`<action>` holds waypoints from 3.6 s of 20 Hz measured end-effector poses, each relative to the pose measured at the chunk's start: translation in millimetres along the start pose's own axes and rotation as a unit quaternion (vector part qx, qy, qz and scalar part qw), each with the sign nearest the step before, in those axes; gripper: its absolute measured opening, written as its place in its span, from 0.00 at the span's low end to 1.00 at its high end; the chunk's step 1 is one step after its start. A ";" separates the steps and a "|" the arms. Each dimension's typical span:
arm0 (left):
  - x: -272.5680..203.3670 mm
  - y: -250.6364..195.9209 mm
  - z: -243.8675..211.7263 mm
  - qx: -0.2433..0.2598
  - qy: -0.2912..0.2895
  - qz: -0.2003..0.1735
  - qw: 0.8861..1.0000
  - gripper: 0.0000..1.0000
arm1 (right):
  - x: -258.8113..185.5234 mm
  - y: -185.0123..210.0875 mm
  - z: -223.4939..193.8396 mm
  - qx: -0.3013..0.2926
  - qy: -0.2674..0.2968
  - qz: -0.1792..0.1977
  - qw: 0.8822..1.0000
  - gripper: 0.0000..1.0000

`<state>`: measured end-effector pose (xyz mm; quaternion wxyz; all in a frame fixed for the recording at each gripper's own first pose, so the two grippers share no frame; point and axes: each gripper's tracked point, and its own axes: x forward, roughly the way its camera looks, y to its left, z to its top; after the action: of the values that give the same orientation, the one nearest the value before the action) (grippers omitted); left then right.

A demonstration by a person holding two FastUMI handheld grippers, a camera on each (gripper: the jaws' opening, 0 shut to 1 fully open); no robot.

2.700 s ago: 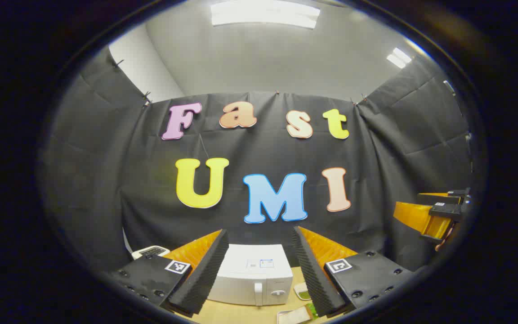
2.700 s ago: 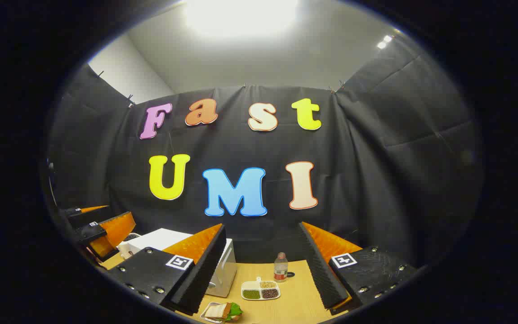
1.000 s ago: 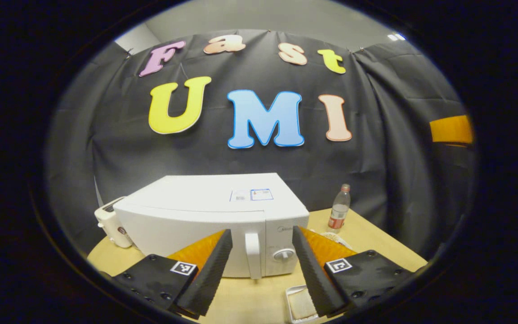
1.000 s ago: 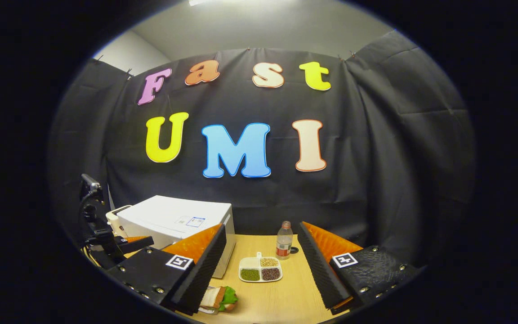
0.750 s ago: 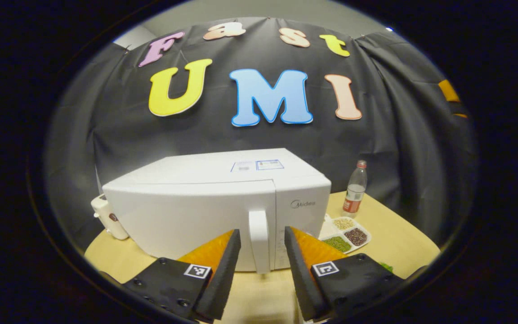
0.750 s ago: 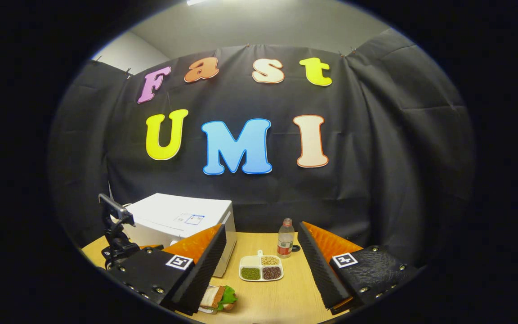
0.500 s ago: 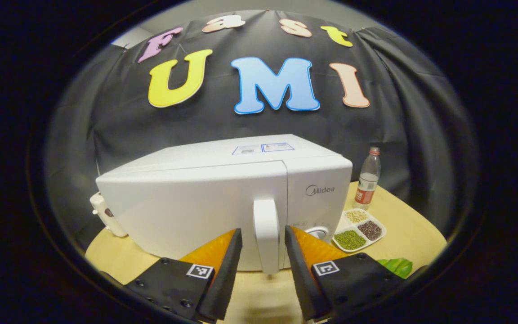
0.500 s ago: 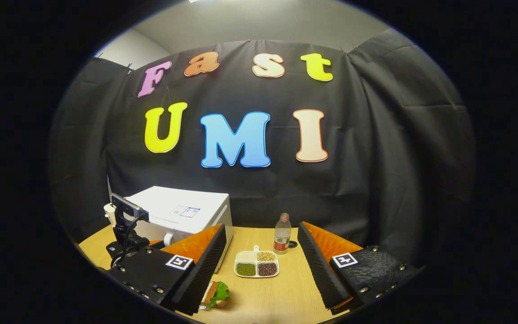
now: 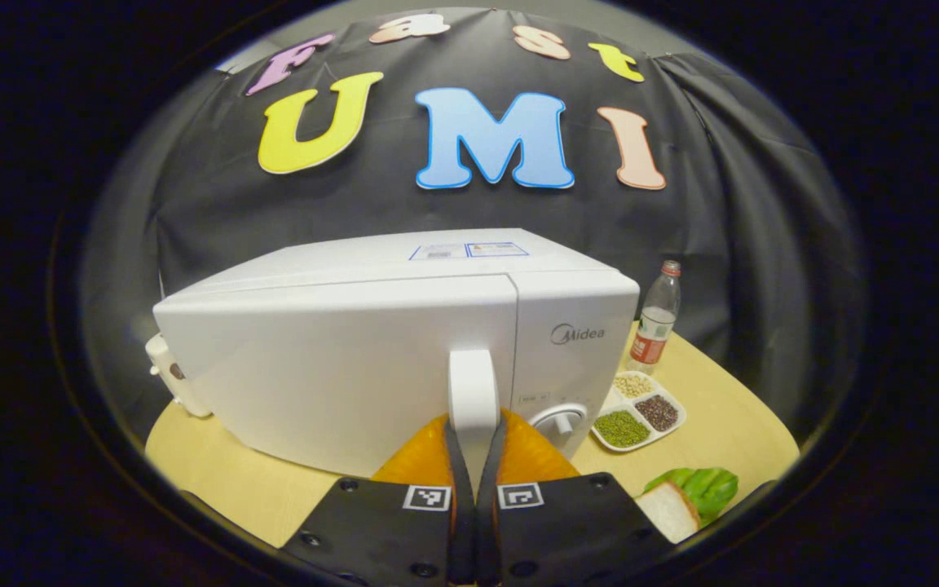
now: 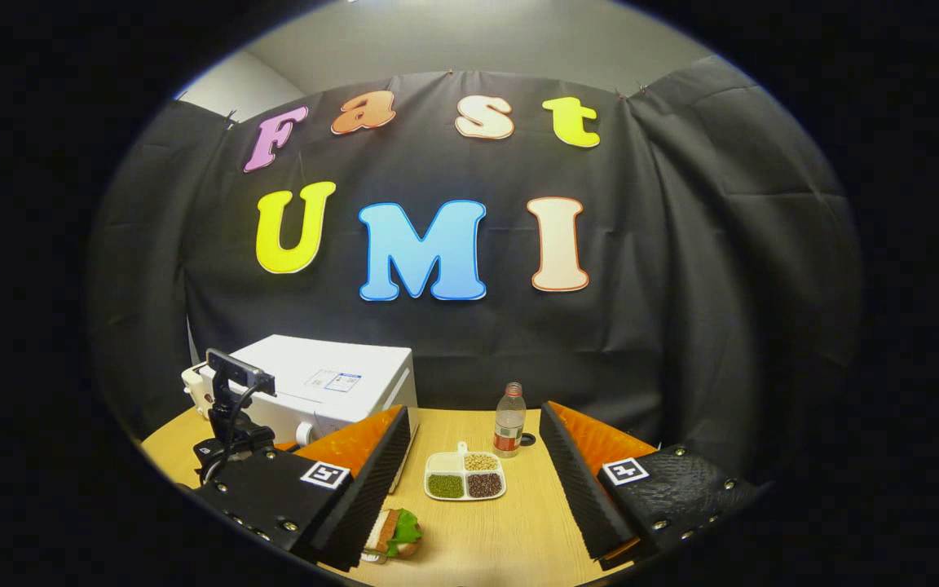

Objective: Open the microwave oven with the left hand, put the food in, and close the microwave oven.

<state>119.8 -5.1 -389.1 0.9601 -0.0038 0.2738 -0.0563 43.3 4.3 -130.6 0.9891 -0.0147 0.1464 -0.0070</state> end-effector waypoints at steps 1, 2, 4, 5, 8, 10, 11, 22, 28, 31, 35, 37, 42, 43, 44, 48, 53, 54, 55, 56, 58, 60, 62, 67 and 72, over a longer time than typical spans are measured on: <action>2.0 1.0 -1.5 0.005 0.002 0.000 1.000 0.07 | -1.5 1.7 -1.6 0.000 0.001 -0.001 1.000 0.97; -0.3 2.3 0.0 0.008 0.002 0.002 1.000 0.07 | -2.1 3.9 -1.5 -0.001 0.002 0.000 1.000 0.97; -0.5 2.6 -0.9 -0.010 0.005 -0.001 1.000 0.06 | -2.9 6.2 0.9 -0.005 0.001 0.000 1.000 0.97; -1.0 2.6 -0.7 -0.012 0.008 -0.002 1.000 0.07 | -2.1 6.5 1.5 -0.004 0.001 -0.001 1.000 0.97; -17.8 2.2 -8.4 -0.005 0.017 -0.014 1.000 0.10 | -1.9 7.7 2.9 -0.005 0.001 -0.004 1.000 0.96; -47.4 6.0 -16.5 0.012 0.015 -0.025 0.999 0.07 | -3.0 8.7 3.3 -0.006 -0.002 -0.007 1.000 0.97; -63.2 9.6 -22.4 0.013 0.017 -0.030 0.999 0.10 | -2.2 12.5 -0.7 -0.004 0.002 -0.003 1.000 0.96; -193.9 83.9 -79.2 0.044 0.073 -0.095 0.992 0.10 | -0.8 116.5 -4.4 0.006 0.013 0.070 0.997 0.97; -256.7 165.1 -111.2 0.052 0.110 -0.106 0.987 0.07 | -6.5 202.1 -15.5 0.030 0.041 0.110 0.993 0.96; -279.0 213.5 -121.5 0.051 0.112 -0.097 0.988 0.07 | -13.6 246.2 -14.9 0.049 0.041 0.140 0.988 0.97; -296.3 270.5 -130.4 0.042 0.105 -0.088 0.990 0.07 | -23.9 294.8 -24.9 0.055 0.053 0.170 0.983 0.97; -300.3 291.9 -131.7 0.041 0.102 -0.092 0.990 0.07 | -28.0 311.6 -30.3 0.053 0.061 0.169 0.982 0.97; -303.0 320.6 -132.9 0.046 0.087 -0.107 0.989 0.07 | -30.2 325.9 -49.7 0.052 0.094 0.160 0.981 0.97; -304.3 324.5 -133.6 0.045 0.083 -0.109 0.990 0.07 | -27.5 322.6 -53.4 0.048 0.099 0.155 0.982 0.96; -304.5 328.3 -133.1 0.042 0.081 -0.110 0.990 0.07 | -24.0 317.8 -56.5 0.044 0.103 0.150 0.982 0.97; -302.9 341.5 -132.4 0.042 0.076 -0.102 0.991 0.07 | -11.4 303.7 -71.1 0.052 0.136 0.153 0.978 0.97; -312.7 362.5 -133.6 0.005 0.063 -0.068 0.996 0.21 | 8.5 258.6 -98.7 0.019 0.176 0.130 0.976 0.96; -318.3 367.0 -131.7 -0.009 0.061 -0.056 0.996 0.19 | 10.9 245.6 -106.7 0.015 0.188 0.121 0.975 0.97; -325.8 370.1 -126.8 -0.024 0.057 -0.043 0.997 0.21 | 12.1 231.2 -118.3 0.010 0.202 0.110 0.973 0.96; -332.8 372.6 -121.5 -0.035 0.056 -0.025 0.998 0.22 | 13.9 214.7 -130.0 0.006 0.217 0.098 0.971 0.97; -352.5 372.0 -109.3 -0.041 0.040 0.000 0.998 0.19 | 14.6 181.1 -154.0 0.007 0.246 0.077 0.966 0.97; -371.3 373.4 -84.5 -0.059 0.017 0.028 0.998 0.18 | 13.0 149.4 -180.0 0.019 0.286 0.061 0.956 0.96; -388.4 375.2 -40.5 -0.076 -0.030 0.052 0.995 0.16 | 12.1 123.6 -203.4 0.048 0.322 0.053 0.944 0.97; -393.5 349.5 95.3 -0.062 -0.171 0.085 0.980 0.47 | 14.4 90.1 -242.2 0.126 0.375 0.047 0.917 0.98; -354.9 305.8 164.8 -0.076 -0.241 0.088 0.964 0.97 | 14.5 96.7 -270.9 0.201 0.415 0.067 0.885 0.98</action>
<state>-60.5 333.9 -74.2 0.9958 -0.0656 0.0374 0.0524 -20.4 93.3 -397.0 0.8176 0.1986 0.5400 0.0243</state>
